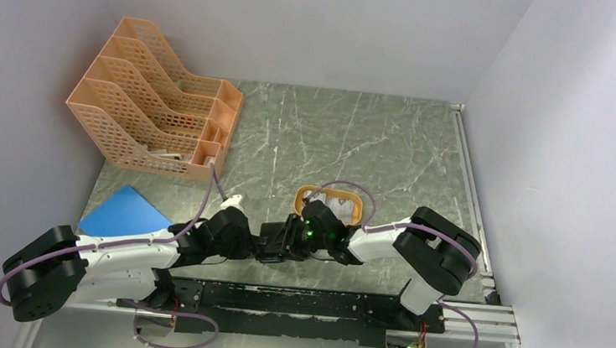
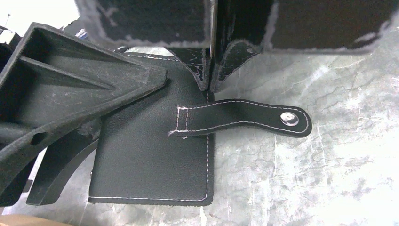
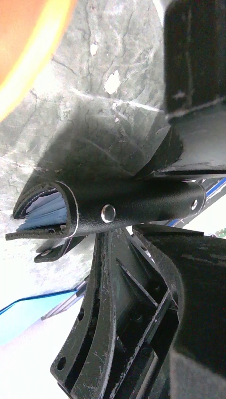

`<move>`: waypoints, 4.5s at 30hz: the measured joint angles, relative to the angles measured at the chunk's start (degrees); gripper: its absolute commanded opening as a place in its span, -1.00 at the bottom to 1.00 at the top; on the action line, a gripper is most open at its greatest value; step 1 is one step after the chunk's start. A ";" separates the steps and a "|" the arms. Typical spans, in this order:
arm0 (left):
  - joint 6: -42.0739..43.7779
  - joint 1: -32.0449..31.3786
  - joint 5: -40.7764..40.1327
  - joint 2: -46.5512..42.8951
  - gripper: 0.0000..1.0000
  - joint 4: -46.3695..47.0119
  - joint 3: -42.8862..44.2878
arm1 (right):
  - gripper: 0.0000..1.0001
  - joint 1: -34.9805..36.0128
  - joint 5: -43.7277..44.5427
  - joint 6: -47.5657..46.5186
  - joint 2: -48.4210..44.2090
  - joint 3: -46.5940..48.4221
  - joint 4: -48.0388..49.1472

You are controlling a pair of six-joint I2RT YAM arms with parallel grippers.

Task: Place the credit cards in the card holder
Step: Pick up the card holder from the center of the board, then turn over the card holder.

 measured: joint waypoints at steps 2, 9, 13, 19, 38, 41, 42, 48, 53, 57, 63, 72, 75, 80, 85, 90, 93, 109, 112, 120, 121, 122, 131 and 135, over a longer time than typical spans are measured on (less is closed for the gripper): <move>0.35 0.00 0.42 0.00 -0.90 0.17 -0.07 | -0.33 0.00 -0.09 -0.20 0.26 0.00 0.24; 1.29 0.00 0.74 -0.33 -0.90 0.15 -0.11 | -0.89 0.07 -0.20 -1.55 0.31 0.02 0.20; 2.23 -0.07 0.76 -2.23 -0.53 -3.89 0.96 | -1.00 0.26 0.66 -3.85 -1.49 0.74 -3.02; 3.80 -0.09 -4.68 -13.00 -0.16 -20.74 13.49 | -1.00 0.37 4.98 -14.47 -12.57 7.17 -21.75; 19.15 -0.11 -18.67 -9.81 0.58 -26.05 64.94 | -1.00 16.22 54.66 -100.04 -32.13 25.90 -14.19; 18.25 -0.11 -14.36 -8.76 0.94 -25.27 65.59 | -1.00 16.65 57.13 -118.38 -32.11 19.12 -0.74; 17.44 -0.11 -12.72 -8.72 0.94 -24.87 65.31 | -1.00 16.74 57.37 -123.93 -32.11 17.22 3.67; 13.40 -0.11 -5.27 -8.81 0.94 -24.96 64.57 | -1.00 16.87 56.13 -146.92 -32.02 11.61 22.84; 11.06 -0.11 -1.49 -8.22 0.94 -24.96 63.06 | -1.00 16.87 54.64 -156.10 -31.76 11.32 29.57; 8.83 -0.11 1.16 -6.12 0.94 -24.63 62.31 | -1.00 16.87 53.70 -159.97 -30.47 11.32 32.87; 5.42 -0.11 2.21 -2.78 0.94 -22.99 62.31 | -1.00 16.87 52.33 -163.77 -29.09 11.32 34.34; 1.90 -0.11 1.66 1.99 0.57 -22.71 67.80 | -1.00 16.87 50.99 -166.24 -29.07 11.43 34.67; 1.11 -0.11 1.55 2.84 0.40 -22.73 67.87 | -1.00 16.87 50.80 -166.75 -29.07 11.43 34.64; 0.42 -0.11 1.53 3.74 0.19 -22.73 67.89 | -1.00 16.87 50.73 -166.92 -29.16 11.43 34.60; -0.15 -0.11 1.55 4.42 -0.12 -22.71 67.89 | -1.00 16.87 50.71 -166.94 -29.53 11.43 34.58; -0.48 -0.11 1.64 4.57 -0.58 -22.53 67.89 | -1.00 16.87 50.71 -166.92 -30.21 11.39 34.03; -0.74 -0.13 1.81 4.57 -0.89 -22.23 67.89 | -1.00 16.87 50.75 -166.92 -30.21 11.34 33.53; 10.47 -0.42 -8.28 0.63 -0.90 -26.73 67.91 | 0.50 21.16 52.98 -134.66 -35.85 24.55 -2.73; 17.97 -0.24 -10.58 -2.56 -0.90 -28.44 67.89 | 0.51 18.80 48.28 -118.16 -37.27 30.12 -16.33; 39.65 -0.17 -2.84 -12.33 -0.90 -32.13 64.52 | 0.64 -1.40 20.44 -85.35 -41.18 34.45 -34.40; 42.10 -0.17 -0.37 -13.00 -0.90 -32.92 64.19 | 0.63 -3.21 16.44 -82.38 -41.59 34.82 -35.63; 44.33 -0.17 2.34 -13.42 -0.90 -33.75 63.89 | 0.63 -4.57 12.98 -79.89 -41.99 35.04 -36.44; 60.70 -0.17 28.13 -15.63 -0.90 -38.53 58.69 | 0.63 -7.26 -14.84 -67.23 -46.03 37.88 -44.26; 64.61 -0.17 34.18 -18.14 -0.90 -37.73 55.98 | 0.68 -7.26 -21.35 -66.10 -43.95 40.83 -46.88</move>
